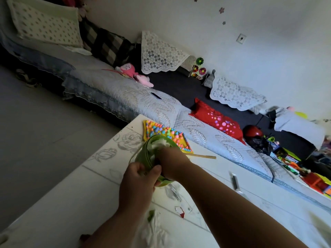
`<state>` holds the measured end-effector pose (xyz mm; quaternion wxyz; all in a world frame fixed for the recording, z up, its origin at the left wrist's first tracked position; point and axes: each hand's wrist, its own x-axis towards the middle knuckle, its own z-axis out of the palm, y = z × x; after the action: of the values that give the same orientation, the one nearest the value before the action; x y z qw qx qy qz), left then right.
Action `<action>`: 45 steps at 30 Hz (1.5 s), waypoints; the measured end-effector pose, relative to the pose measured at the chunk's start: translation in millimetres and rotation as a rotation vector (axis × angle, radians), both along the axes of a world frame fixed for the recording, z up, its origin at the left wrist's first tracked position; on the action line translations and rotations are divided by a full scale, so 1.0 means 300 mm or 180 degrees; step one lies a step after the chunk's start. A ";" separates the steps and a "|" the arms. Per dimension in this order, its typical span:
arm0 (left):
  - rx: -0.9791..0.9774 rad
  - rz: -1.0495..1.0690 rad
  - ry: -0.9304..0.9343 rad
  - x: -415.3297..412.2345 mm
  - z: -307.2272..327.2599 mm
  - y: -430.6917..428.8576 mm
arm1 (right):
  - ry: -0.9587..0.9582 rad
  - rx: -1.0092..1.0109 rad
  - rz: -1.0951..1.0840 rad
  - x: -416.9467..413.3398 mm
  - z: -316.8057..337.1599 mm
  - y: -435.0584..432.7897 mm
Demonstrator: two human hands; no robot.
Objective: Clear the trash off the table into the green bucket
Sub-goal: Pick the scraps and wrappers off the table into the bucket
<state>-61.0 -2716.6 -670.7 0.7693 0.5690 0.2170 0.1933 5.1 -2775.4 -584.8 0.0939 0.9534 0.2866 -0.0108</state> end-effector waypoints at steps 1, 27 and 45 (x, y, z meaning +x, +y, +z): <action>0.0085 -0.0012 0.0014 -0.004 0.001 0.002 | -0.0040 0.0047 -0.0048 0.004 -0.001 0.001; -0.0977 0.0185 -0.0406 0.012 0.009 0.047 | 0.0117 0.2165 -0.0605 -0.045 0.180 -0.167; -0.1341 0.0282 -0.0354 0.040 0.007 0.084 | 0.0068 0.1704 -0.2750 0.089 -0.357 -0.585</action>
<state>-49.1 -2691.5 -668.7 0.8727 0.3740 0.2346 0.2084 31.7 -2951.0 -691.8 -0.1697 0.9754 -0.1402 0.0153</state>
